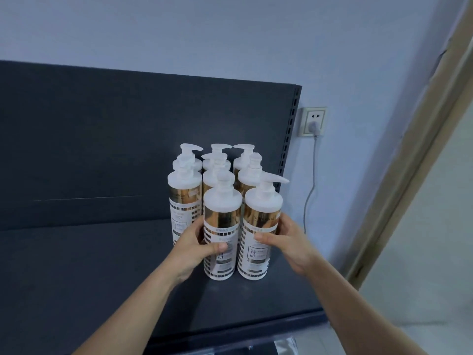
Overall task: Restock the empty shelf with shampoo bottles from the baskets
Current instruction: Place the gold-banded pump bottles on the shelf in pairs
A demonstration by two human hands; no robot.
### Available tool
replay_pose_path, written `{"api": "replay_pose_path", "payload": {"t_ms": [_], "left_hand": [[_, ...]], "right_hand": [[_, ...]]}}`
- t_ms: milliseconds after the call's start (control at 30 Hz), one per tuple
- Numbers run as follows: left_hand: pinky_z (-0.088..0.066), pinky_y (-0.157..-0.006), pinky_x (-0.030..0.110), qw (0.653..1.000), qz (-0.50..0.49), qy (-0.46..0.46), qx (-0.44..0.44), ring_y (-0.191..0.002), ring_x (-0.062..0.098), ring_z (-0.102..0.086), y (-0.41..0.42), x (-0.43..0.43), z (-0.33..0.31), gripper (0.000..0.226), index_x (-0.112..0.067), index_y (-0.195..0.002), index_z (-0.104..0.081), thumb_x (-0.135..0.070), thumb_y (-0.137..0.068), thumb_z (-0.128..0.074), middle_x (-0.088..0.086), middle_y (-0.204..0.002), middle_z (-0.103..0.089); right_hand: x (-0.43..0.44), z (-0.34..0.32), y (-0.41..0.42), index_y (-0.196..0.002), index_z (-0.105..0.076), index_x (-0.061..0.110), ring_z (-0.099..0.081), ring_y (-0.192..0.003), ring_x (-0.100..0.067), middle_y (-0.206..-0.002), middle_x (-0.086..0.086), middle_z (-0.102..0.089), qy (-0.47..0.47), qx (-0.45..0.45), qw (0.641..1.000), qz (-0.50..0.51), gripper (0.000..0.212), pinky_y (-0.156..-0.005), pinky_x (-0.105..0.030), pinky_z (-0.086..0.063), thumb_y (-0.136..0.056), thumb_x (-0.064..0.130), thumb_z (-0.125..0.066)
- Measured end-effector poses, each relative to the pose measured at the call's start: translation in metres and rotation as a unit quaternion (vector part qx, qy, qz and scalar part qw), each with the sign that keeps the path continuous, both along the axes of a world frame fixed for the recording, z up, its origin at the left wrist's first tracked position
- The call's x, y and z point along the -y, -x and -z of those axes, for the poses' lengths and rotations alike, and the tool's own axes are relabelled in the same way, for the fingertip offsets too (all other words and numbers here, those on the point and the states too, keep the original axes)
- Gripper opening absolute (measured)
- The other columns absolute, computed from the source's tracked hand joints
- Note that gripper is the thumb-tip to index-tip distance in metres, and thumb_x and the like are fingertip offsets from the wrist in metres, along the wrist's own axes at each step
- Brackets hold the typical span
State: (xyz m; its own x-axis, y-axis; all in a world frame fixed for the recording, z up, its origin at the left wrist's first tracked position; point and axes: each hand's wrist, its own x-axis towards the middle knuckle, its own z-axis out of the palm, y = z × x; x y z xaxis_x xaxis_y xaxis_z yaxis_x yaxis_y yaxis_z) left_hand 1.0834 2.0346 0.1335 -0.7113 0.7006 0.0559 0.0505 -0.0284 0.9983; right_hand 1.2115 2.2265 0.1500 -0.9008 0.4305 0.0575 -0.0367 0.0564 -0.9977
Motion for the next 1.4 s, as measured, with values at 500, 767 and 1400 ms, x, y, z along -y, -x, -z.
{"api": "replay_pose_path", "payload": {"t_ms": [500,767,1400], "left_hand": [[-0.041,-0.093,0.024,0.961,-0.134,0.136,-0.201,-0.112,0.004,-0.054,-0.017,0.004,0.008,0.064,-0.035,-0.123,-0.05,-0.027,-0.07,-0.084,-0.015,-0.123,-0.058],[-0.042,-0.095,0.023,0.96,-0.11,0.125,-0.223,-0.108,-0.007,-0.056,-0.019,-0.001,0.002,0.051,-0.038,-0.117,-0.054,-0.016,-0.078,-0.078,-0.024,-0.115,-0.061],[-0.046,-0.074,0.032,0.869,-0.094,0.369,-0.316,-0.097,0.021,-0.059,-0.032,0.001,0.006,0.043,-0.014,-0.122,-0.051,-0.035,-0.087,-0.065,0.003,-0.115,-0.061]], "right_hand": [[0.004,0.024,0.017,-0.116,-0.054,0.03,-0.064,-0.105,-0.006,-0.113,0.012,-0.066,-0.194,0.051,0.973,0.116,0.074,-0.089,-0.034,-0.056,-0.053,0.038,-0.091],[0.002,0.026,0.021,-0.127,-0.05,0.029,-0.059,-0.113,-0.009,-0.123,0.009,-0.061,-0.198,0.059,0.974,0.098,0.085,-0.098,-0.04,-0.053,-0.051,0.046,-0.086],[0.022,0.014,-0.018,-0.153,-0.024,0.015,-0.043,-0.137,-0.023,-0.154,-0.006,-0.038,-0.361,0.239,0.896,0.097,0.095,-0.107,-0.04,-0.04,-0.079,0.044,-0.077]]}}
